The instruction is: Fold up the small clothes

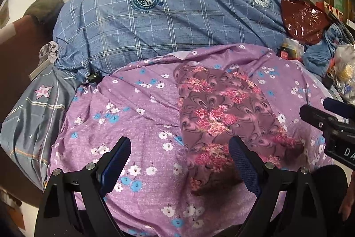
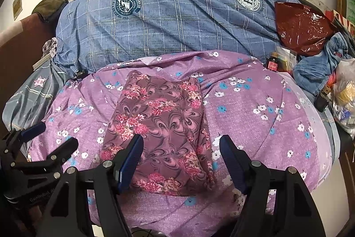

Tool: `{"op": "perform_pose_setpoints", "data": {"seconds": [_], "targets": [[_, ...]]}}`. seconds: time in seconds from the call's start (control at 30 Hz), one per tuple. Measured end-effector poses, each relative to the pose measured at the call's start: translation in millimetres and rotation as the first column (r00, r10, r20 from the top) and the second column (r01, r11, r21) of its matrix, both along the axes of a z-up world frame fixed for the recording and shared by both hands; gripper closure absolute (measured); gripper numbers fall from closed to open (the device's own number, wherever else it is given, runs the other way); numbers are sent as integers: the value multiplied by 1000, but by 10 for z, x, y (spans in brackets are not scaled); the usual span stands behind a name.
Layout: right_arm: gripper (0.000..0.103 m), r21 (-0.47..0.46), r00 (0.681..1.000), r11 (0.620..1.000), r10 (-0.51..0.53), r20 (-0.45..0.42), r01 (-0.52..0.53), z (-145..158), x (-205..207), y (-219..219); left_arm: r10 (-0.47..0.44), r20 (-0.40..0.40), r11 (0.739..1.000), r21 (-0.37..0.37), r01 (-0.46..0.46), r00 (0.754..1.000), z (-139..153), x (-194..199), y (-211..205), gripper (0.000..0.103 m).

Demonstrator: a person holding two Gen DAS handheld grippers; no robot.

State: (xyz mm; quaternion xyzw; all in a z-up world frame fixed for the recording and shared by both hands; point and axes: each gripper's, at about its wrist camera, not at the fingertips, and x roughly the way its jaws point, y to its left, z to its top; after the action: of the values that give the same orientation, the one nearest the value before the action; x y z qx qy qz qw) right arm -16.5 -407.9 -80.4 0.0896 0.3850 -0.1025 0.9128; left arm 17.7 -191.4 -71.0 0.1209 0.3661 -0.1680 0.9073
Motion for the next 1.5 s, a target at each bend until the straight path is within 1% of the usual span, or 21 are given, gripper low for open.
{"op": "perform_pose_setpoints", "data": {"seconds": [0.17, 0.33, 0.8, 1.17, 1.5], "targets": [[30, -11, 1000, 1000, 2, -3, -2, -7, 8, 26, 10, 11, 1000, -9, -10, 1000, -19, -9, 37, 12], [30, -17, 1000, 1000, 7, -13, -7, -29, 15, 46, 23, -5, 1000, -4, -23, 1000, -80, 22, 69, 12], [30, -29, 1000, 1000, 9, -22, -10, -72, 25, 58, 39, -22, 999, -2, -39, 999, -105, 101, 82, 12], [30, -31, 1000, 1000, 7, -25, -8, -85, 32, 40, 30, -13, 1000, 9, -30, 999, -105, 94, 40, 12], [30, -38, 999, 999, 18, -28, -19, -62, 66, 81, 46, -5, 999, -4, -46, 999, -65, 120, 81, 12]]}}
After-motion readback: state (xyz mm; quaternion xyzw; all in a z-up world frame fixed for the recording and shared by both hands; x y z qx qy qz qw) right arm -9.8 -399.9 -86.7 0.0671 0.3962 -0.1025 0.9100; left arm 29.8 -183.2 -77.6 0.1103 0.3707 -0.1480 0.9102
